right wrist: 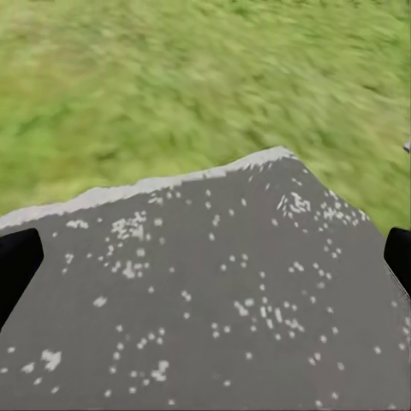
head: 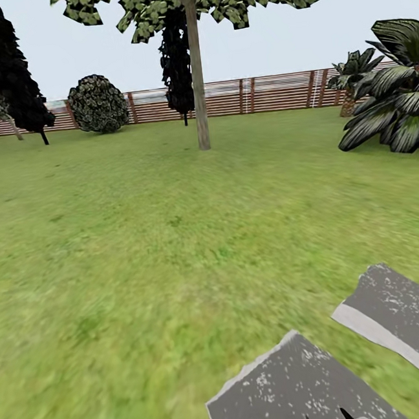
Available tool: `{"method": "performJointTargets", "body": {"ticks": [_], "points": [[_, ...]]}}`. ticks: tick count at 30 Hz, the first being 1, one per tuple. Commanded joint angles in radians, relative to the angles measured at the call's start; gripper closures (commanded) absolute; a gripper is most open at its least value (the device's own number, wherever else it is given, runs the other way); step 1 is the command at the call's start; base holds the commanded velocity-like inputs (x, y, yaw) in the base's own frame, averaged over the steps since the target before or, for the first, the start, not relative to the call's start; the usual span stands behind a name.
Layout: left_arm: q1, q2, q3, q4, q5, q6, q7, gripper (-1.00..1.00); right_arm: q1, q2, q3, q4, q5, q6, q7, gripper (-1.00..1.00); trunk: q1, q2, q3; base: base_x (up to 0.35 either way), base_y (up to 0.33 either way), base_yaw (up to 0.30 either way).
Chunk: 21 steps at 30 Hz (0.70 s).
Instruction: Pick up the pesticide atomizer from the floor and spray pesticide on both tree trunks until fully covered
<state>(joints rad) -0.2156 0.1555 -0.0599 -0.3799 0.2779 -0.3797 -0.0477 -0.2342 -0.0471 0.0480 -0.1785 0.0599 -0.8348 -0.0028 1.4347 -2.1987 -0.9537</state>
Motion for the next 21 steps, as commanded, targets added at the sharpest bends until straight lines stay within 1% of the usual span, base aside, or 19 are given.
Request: {"method": "performJointTargets", "body": {"ticks": [1,21], "points": [[-0.001,0.001,-0.006,0.001,0.01,-0.004,-0.003,1.0,-0.001,0.0,0.004,0.001,-0.001,-0.003,0.0,-1.0,0.0,0.0,-0.001,0.34,0.0,0.0],[-0.001,0.001,-0.006,0.001,0.01,-0.004,-0.003,1.0,-0.001,0.0,0.005,0.001,-0.001,-0.003,0.0,-1.0,0.0,0.0,-0.001,0.34,0.0,0.0]]}}
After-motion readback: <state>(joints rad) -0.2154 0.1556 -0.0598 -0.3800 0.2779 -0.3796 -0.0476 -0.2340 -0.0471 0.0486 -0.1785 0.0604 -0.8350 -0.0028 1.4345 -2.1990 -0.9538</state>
